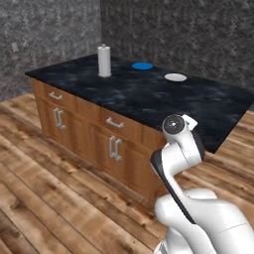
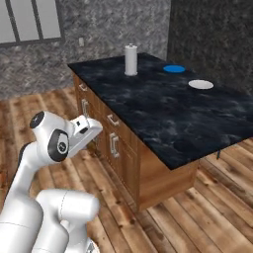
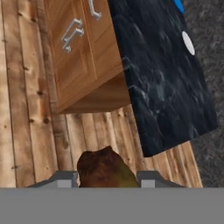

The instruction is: Take the chicken drumsticks from the pan and place one on each plate on the dining counter.

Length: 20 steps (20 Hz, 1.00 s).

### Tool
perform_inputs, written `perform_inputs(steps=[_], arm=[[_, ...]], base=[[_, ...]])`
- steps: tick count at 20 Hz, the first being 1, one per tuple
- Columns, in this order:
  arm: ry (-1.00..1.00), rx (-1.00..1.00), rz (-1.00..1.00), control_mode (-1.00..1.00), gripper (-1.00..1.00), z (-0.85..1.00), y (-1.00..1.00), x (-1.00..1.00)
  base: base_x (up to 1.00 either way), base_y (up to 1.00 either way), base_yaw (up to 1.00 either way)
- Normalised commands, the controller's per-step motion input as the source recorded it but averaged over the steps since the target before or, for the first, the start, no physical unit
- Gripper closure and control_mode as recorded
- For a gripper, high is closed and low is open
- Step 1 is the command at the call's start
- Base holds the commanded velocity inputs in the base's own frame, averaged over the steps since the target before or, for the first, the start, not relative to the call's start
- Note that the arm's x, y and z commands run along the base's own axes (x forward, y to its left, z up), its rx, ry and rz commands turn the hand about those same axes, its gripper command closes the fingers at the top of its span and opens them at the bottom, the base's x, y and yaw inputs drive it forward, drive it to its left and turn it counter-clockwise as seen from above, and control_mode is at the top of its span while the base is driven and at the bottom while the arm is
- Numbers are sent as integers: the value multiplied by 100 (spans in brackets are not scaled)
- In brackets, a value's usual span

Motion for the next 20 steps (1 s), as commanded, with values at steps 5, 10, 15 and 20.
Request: perform_inputs(steps=[5,10,15,20], arm=[[0,0,0,100,100,0,0,0],[0,0,0,100,100,0,0,0],[0,0,0,100,100,0,0,0],[0,0,0,100,100,0,0,0]], base=[[0,-77,0],[0,-92,0],[0,-100,0],[0,-100,0]])
